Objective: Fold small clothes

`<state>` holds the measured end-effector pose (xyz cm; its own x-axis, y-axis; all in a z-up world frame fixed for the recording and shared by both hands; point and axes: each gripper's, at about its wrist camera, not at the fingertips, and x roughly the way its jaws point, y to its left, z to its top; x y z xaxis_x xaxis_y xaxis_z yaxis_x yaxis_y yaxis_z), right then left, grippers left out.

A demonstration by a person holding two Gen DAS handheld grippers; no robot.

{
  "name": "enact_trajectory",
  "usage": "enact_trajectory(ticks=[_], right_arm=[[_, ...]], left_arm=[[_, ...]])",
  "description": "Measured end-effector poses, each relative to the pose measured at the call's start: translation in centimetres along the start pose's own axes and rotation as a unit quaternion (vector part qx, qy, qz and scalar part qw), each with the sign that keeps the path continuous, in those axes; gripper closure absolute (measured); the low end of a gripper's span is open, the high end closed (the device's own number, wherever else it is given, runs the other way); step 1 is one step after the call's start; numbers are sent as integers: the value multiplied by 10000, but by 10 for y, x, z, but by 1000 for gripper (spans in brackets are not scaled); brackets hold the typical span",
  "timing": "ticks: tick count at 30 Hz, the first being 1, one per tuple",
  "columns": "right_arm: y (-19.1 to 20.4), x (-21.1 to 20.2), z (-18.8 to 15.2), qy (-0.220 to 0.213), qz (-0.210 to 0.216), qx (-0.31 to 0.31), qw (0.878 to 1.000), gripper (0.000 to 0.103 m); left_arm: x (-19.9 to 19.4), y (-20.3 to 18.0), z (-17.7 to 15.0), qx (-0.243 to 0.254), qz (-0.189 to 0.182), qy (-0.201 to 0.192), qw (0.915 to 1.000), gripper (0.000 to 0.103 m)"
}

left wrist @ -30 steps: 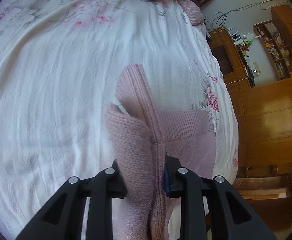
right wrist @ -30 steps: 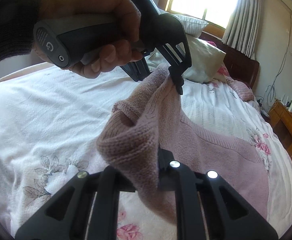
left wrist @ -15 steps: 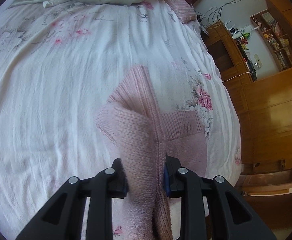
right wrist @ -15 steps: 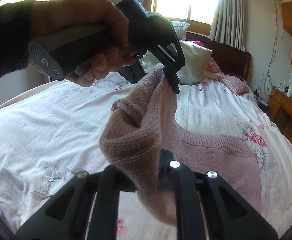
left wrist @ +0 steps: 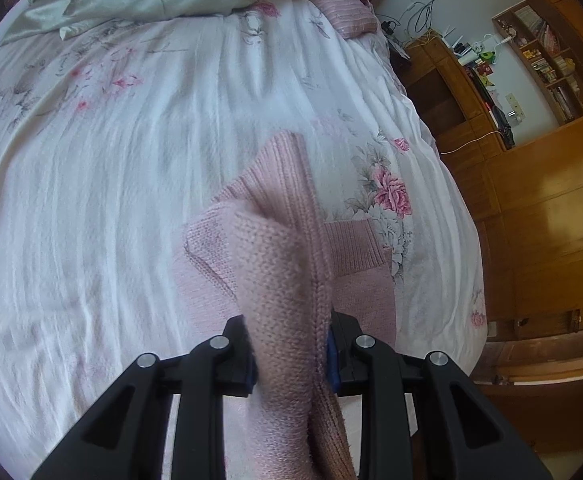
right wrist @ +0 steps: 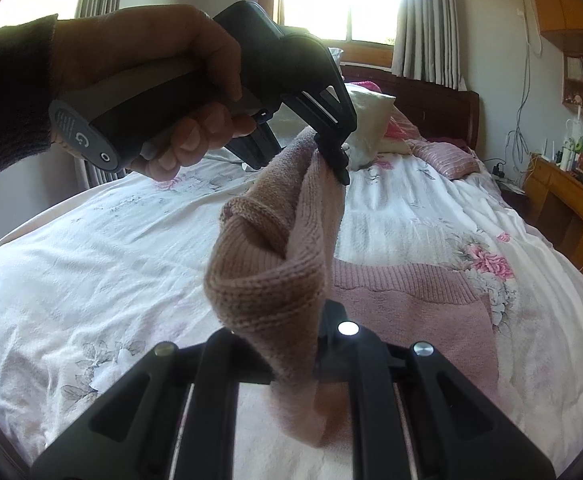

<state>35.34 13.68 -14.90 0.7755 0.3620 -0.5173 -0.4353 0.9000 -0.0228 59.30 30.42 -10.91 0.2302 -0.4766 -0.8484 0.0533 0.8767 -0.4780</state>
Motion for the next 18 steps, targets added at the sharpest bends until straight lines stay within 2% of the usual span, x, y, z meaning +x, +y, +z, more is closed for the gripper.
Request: enact_trajectory(ticks=[18], right_arm=[[-55, -14, -12, -5, -196, 361, 9992, 93]], left_arm=[[32, -67, 1, 286, 162, 135, 9994, 78]])
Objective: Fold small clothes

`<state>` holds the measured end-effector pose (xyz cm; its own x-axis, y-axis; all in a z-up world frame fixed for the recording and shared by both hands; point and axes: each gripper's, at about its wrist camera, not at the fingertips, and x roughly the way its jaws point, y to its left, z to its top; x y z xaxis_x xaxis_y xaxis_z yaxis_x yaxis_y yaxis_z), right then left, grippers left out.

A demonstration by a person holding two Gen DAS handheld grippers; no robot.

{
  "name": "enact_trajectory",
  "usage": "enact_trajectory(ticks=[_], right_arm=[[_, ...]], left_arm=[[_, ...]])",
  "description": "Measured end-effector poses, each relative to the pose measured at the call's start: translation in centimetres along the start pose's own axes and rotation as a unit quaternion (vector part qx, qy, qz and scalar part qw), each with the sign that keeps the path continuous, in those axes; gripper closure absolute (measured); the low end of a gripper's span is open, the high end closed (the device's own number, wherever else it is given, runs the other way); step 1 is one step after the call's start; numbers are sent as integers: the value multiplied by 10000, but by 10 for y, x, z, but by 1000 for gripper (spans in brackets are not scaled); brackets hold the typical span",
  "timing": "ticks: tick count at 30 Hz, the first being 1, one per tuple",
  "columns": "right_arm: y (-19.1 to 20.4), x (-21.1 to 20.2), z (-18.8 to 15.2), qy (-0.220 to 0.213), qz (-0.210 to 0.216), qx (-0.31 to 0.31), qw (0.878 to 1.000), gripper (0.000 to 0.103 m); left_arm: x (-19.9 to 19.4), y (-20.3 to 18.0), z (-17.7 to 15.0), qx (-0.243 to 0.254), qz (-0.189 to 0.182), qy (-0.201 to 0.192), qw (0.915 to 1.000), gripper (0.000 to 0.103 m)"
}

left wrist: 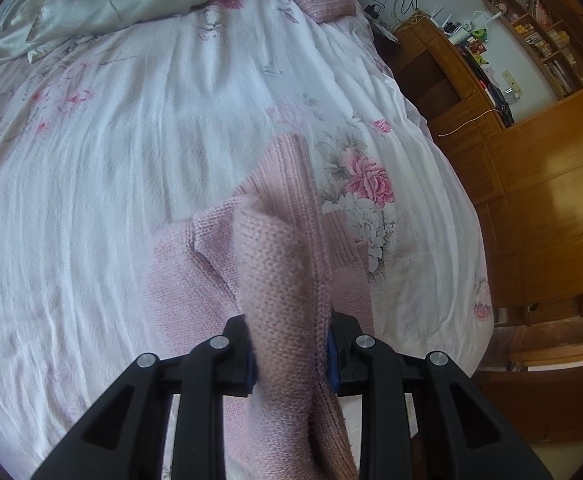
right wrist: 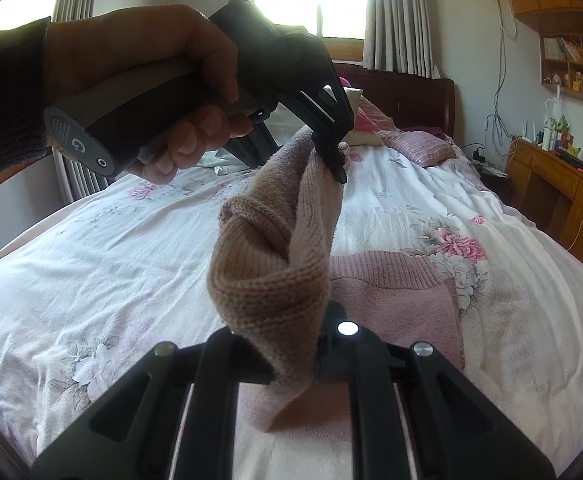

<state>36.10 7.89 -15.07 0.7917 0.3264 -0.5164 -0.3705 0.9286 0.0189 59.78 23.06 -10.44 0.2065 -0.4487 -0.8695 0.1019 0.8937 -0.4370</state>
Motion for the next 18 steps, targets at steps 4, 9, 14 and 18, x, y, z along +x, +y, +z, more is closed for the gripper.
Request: enact_trajectory(ticks=[4, 9, 14, 18], right_arm=[[-8, -1, -3, 1, -30, 66, 10000, 93], [-18, -2, -6, 5, -93, 108, 9999, 93], [-25, -4, -11, 22, -145, 181, 9997, 93], [-31, -4, -14, 57, -157, 244, 9996, 93]], left_arm=[[6, -8, 1, 32, 24, 27, 10000, 78], [14, -19, 1, 89, 56, 68, 9999, 78], [23, -30, 0, 158, 71, 99, 9998, 78], [30, -36, -1, 171, 128, 133, 9997, 78]])
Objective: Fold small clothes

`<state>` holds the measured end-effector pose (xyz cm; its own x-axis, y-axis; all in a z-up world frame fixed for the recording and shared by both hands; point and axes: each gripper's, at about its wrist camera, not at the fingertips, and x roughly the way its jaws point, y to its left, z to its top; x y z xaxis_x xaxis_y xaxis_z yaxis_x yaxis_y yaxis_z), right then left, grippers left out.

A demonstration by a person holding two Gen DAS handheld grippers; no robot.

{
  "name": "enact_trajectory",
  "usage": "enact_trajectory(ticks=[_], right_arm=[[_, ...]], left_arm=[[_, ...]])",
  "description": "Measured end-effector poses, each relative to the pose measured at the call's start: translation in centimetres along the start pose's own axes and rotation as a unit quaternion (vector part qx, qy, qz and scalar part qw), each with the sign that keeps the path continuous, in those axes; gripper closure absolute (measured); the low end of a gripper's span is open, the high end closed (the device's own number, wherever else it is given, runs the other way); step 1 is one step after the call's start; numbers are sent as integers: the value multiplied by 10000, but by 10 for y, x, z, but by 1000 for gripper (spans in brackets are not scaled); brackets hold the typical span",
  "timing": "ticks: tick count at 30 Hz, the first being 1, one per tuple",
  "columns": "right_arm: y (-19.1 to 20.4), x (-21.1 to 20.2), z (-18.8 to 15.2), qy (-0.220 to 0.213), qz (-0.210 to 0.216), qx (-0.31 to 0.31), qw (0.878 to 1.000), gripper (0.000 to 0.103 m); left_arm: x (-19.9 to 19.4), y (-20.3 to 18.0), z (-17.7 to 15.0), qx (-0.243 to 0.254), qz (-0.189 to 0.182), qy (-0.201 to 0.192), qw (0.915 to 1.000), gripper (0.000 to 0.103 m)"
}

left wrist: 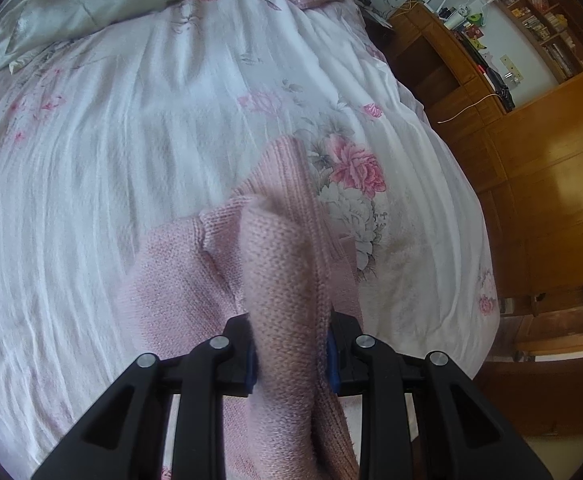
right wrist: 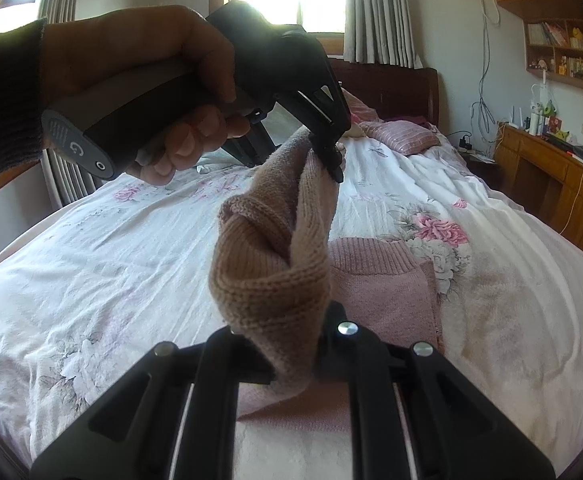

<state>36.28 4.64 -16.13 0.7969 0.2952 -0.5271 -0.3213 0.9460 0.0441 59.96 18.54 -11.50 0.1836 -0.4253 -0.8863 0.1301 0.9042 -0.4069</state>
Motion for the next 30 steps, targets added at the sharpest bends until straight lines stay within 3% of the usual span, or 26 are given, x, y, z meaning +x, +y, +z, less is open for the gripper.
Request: enact_trajectory(ticks=[14, 30], right_arm=[[-35, 12, -21, 182, 3, 349, 9992, 93], [-85, 20, -60, 408, 354, 1203, 9913, 93]], left_arm=[[54, -29, 1, 161, 587, 223, 9979, 78], [111, -77, -7, 455, 1802, 244, 9823, 78]])
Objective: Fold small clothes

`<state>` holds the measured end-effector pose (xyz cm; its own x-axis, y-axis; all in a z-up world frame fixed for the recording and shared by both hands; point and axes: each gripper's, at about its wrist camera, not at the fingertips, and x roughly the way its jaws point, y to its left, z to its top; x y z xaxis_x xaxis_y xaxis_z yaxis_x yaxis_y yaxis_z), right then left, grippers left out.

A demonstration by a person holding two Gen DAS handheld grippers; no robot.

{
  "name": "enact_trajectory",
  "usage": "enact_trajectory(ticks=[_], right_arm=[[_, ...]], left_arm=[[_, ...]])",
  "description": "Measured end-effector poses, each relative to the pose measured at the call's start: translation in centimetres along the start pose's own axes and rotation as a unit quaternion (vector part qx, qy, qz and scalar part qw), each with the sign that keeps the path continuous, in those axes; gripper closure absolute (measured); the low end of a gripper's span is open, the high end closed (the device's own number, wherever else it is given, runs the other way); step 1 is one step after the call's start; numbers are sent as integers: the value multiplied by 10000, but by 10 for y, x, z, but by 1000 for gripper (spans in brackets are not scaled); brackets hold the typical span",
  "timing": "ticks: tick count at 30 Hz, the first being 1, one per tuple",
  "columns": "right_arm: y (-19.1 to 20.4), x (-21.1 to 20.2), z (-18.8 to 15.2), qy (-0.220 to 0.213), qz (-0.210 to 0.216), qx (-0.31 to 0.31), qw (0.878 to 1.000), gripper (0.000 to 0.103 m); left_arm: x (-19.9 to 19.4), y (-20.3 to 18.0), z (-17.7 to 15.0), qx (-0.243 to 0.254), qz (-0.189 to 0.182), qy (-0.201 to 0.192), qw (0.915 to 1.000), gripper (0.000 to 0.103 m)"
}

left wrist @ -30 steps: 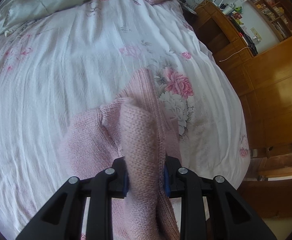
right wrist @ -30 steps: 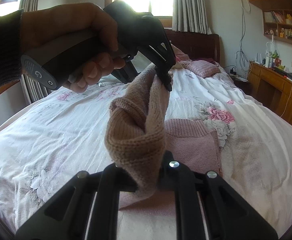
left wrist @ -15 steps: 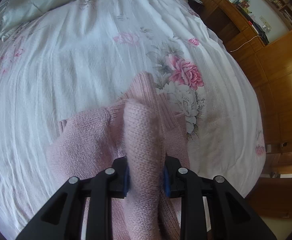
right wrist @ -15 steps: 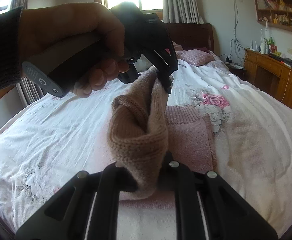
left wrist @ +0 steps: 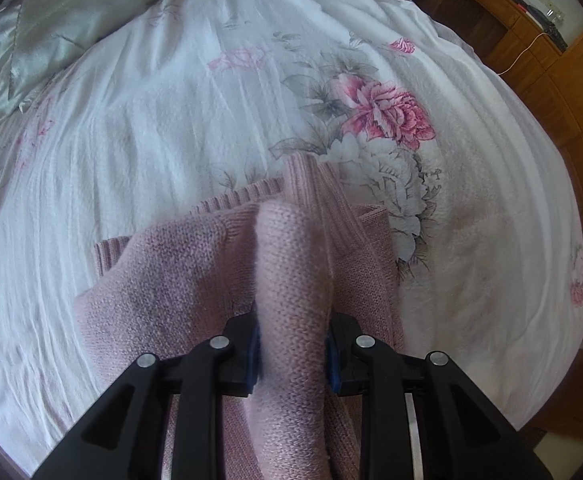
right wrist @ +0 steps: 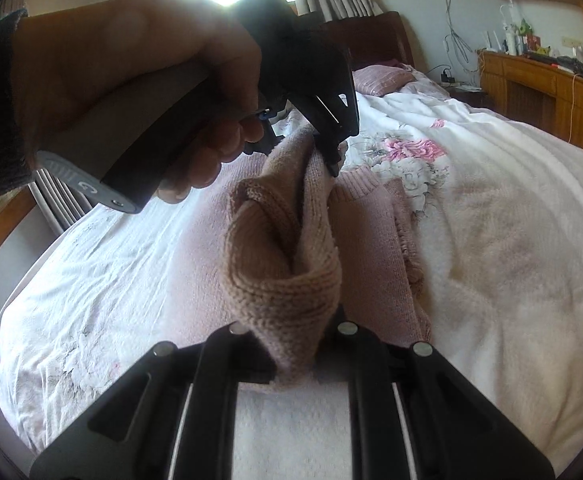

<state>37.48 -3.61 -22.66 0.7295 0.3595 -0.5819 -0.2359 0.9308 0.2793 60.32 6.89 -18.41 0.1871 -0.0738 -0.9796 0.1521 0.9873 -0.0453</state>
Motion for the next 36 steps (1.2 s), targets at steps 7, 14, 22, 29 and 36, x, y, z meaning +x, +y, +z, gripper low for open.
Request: enact_trajectory(ticks=[7, 14, 22, 29, 36], right_arm=[[-20, -2, -7, 4, 76, 270, 9996, 93], [-33, -4, -13, 78, 118, 396, 9991, 93], [-53, 18, -27, 505, 683, 758, 9935, 88], [-108, 32, -33, 1058, 2107, 1906, 9530, 52], [-121, 48, -17, 1444, 2712, 2101, 9281, 52]], left_arm=[[4, -24, -1, -55, 387, -80, 9992, 78], [11, -39, -3, -16, 636, -99, 9979, 78], [25, -50, -11, 42, 657, -209, 9976, 63], [-40, -19, -24, -152, -374, -1305, 9906, 37], [-98, 43, -73, -218, -1531, -2004, 9674, 27]])
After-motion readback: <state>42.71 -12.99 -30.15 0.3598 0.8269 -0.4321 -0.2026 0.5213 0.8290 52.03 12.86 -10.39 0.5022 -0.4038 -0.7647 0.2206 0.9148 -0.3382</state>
